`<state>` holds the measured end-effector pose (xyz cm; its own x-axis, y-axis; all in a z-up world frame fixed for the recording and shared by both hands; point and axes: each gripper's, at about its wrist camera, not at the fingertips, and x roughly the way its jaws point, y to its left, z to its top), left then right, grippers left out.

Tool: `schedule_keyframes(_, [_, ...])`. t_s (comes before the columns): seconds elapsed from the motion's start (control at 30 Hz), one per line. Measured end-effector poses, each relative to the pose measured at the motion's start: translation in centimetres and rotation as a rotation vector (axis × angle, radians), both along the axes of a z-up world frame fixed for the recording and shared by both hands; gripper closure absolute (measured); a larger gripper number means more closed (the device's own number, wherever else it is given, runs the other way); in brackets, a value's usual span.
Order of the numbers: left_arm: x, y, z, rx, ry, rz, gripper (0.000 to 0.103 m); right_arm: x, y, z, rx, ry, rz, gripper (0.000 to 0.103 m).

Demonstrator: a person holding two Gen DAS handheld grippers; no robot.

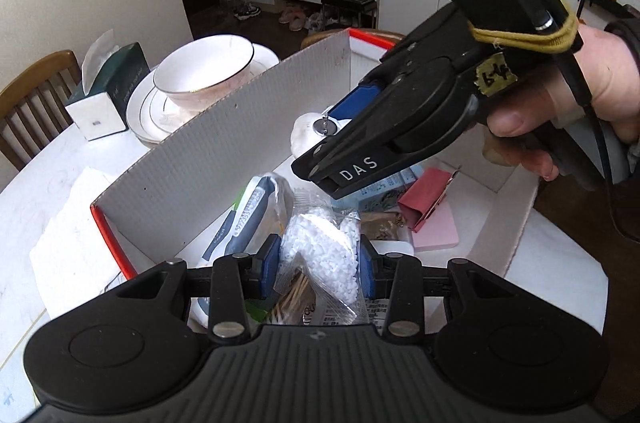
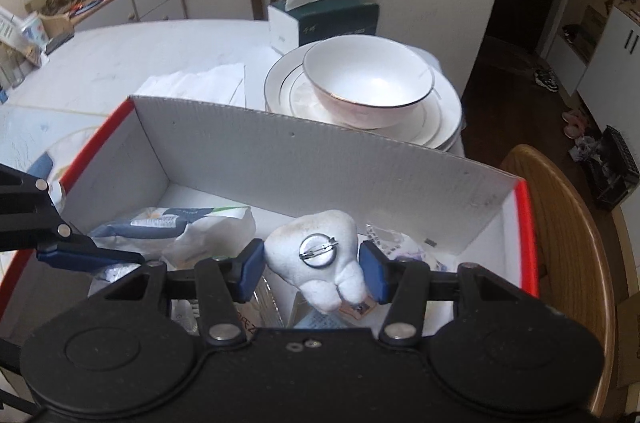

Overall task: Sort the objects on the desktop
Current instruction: 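Open the right gripper releasing the tooth plush while the left releases the bead bag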

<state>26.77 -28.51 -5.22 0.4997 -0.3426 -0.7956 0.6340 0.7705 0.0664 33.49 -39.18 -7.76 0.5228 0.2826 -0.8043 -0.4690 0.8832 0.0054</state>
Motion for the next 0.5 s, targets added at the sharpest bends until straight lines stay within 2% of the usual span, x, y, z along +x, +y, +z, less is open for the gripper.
schedule_keyframes(0.23, [0.8,0.2,-1.1,0.015,0.053,0.024,0.065,0.8,1.3,-0.7,-0.049,0.056,0.072,0.052])
schedule_keyframes(0.5, [1.6,0.1,-1.7,0.018,0.109,0.032,0.065,1.3,1.7,-1.9,-0.078,0.096,0.088,0.052])
